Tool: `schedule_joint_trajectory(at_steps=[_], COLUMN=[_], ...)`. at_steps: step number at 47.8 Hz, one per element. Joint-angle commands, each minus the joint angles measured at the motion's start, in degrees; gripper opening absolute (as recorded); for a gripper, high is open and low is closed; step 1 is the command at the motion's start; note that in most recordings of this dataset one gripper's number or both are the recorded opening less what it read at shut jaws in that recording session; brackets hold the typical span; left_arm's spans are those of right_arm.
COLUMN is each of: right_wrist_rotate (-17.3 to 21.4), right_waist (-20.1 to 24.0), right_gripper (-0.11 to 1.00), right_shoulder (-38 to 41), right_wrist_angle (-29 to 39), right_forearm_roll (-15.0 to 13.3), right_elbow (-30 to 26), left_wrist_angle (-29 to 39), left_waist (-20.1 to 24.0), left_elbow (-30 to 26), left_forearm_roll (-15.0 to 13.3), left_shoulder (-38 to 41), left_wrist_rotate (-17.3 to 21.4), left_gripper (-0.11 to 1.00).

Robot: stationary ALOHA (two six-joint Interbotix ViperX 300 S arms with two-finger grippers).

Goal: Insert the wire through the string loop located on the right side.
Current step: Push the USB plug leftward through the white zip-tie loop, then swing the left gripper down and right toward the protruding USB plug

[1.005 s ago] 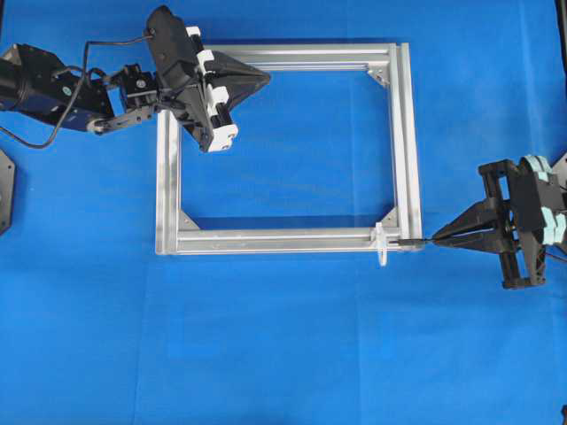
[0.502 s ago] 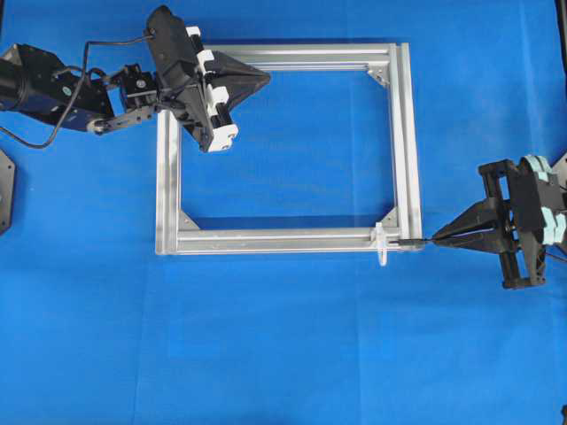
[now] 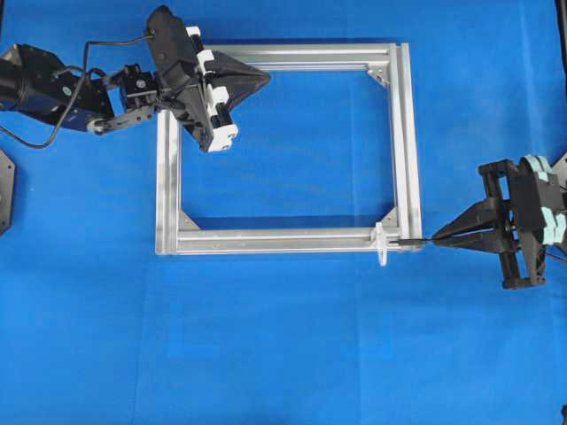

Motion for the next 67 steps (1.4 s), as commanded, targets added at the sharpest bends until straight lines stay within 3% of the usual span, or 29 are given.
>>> schedule_joint_trajectory(at_steps=[1, 12, 21, 39, 67], right_wrist_rotate=[-0.1, -0.1, -0.1, -0.1, -0.1], right_waist=[-0.1, -0.1, -0.1, -0.1, -0.1], right_gripper=[-0.02, -0.02, -0.02, -0.02, -0.02], right_shoulder=[-0.1, 2.4, 6.9, 16.1, 16.3], right_wrist_angle=[-1.0, -2.0, -6.8, -9.5, -9.9], right_forearm_roll=[0.1, 0.1, 0.1, 0.1, 0.1], right_elbow=[-0.6, -1.6, -3.3, -9.1, -9.2], left_wrist_angle=[-0.5, -0.5, -0.6, -0.5, -0.7], left_waist=[-0.2, -0.2, -0.2, -0.2, -0.3], left_elbow=[-0.9, -0.8, -0.9, -0.9, -0.8], left_forearm_roll=[0.1, 0.1, 0.2, 0.1, 0.2], left_shoulder=[-1.8, -1.8, -1.8, -1.8, -1.8], left_wrist_rotate=[0.0, 0.1, 0.1, 0.1, -0.4], left_gripper=[0.0, 0.0, 0.0, 0.0, 0.0])
